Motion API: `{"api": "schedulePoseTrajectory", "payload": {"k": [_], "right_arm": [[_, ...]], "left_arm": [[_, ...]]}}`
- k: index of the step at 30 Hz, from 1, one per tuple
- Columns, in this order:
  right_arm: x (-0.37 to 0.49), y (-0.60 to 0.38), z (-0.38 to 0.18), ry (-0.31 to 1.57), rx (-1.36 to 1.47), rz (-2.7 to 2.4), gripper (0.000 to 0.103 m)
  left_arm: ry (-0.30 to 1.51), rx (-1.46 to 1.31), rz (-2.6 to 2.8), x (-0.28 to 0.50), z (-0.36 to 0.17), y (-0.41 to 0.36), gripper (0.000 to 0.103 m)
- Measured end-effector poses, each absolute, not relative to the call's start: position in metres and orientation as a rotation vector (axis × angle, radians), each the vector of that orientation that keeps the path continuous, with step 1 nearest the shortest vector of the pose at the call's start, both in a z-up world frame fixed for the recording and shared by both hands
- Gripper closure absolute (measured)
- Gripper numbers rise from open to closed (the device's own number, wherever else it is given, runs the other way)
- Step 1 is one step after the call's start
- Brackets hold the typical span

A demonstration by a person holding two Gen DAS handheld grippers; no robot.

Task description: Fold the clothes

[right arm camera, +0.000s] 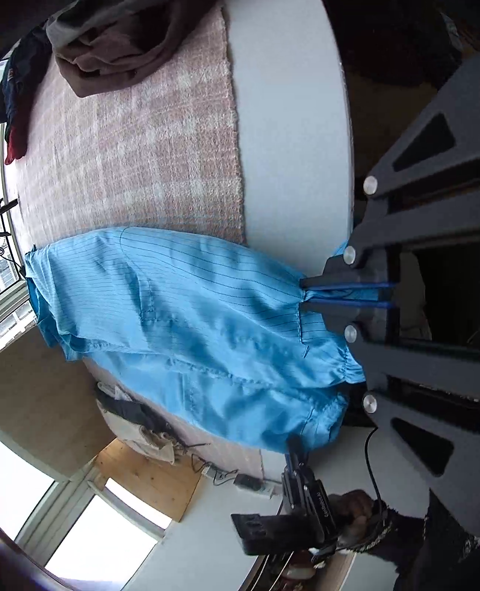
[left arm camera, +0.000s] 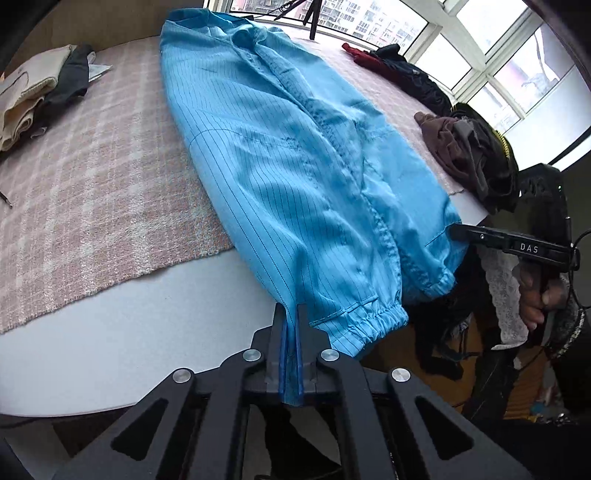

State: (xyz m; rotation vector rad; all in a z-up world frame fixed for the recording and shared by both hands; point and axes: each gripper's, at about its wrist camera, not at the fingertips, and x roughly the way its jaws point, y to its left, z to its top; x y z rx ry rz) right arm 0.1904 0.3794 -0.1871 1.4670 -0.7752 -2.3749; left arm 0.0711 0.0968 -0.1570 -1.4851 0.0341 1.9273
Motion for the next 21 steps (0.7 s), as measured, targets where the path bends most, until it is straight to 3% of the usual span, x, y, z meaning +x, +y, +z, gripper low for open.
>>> {"api": "schedulePoseTrajectory", "payload": {"k": [4,8,15,19,21], "right_arm": [[0.182,0.386,-0.157,-0.892,1.342,-2.325,0.099],[0.152,0.391,-0.12,-0.885,1.238,-2.307,0.1],[0.016,0.408,-0.074,-0.713,1.167,-2.36,0.1],[-0.103,0.425,-0.111,-0.643,1.432,-2.336,0.095],[-0.14,0.446,-0.142,-0.751,1.649,-2.25,0.091]], "left_arm": [[-0.096,-1.442,1.898,0.061,-0.131,0.097,0.101],[-0.124,-1.378,1.92,0.032,-0.097,0.109,0.101],[0.094,-1.251,2.116,-0.073,-0.041,0.14,0.1],[0.312,-1.392,2.268,-0.172,-0.079,0.175,0.087],[0.368,-1.521,2.299,-0.202,-0.103,0.171,0.087]]}}
